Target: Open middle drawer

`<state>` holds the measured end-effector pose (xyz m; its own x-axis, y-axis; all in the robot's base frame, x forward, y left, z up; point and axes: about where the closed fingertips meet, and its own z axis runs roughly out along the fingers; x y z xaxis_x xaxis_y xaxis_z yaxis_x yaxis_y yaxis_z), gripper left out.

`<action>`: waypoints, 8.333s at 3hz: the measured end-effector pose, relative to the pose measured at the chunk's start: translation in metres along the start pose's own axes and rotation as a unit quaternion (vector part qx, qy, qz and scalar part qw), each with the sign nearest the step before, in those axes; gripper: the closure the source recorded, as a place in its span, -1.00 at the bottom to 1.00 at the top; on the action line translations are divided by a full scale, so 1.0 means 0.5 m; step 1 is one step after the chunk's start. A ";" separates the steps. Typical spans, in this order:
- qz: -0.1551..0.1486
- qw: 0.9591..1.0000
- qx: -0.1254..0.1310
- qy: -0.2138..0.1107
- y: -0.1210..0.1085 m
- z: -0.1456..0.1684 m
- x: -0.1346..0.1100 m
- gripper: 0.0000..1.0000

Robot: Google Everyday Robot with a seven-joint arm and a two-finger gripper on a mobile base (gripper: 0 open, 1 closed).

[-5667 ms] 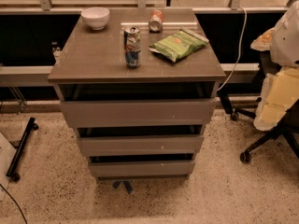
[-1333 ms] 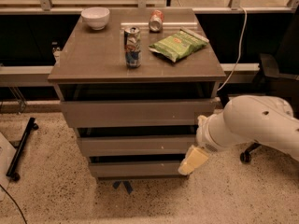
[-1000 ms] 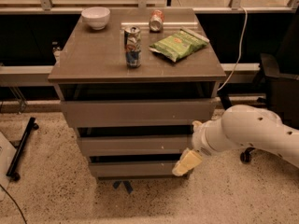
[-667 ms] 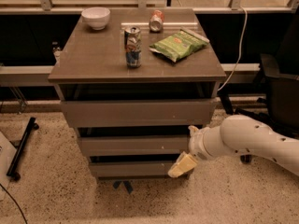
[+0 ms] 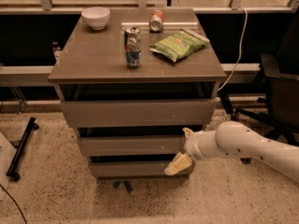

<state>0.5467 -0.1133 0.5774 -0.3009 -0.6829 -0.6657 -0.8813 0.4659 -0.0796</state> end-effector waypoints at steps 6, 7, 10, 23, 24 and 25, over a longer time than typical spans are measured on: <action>0.067 0.996 -0.064 -0.003 -0.185 0.298 0.113 -0.48; 0.063 0.996 -0.066 0.019 -0.167 0.275 0.131 -0.02; 0.044 0.993 -0.083 0.066 -0.030 0.172 0.168 -0.06; -0.005 0.995 -0.072 0.070 -0.133 0.266 0.127 -1.00; -0.015 0.993 -0.081 0.088 -0.119 0.282 0.143 -1.00; -0.013 0.990 -0.087 0.110 -0.104 0.279 0.169 -1.00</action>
Offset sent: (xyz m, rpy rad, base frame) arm 0.0585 -0.0202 -0.0717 0.0626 0.0395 -0.0324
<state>0.6180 -0.1165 0.4217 -0.3335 -0.8082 -0.4853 -0.9332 0.3560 0.0483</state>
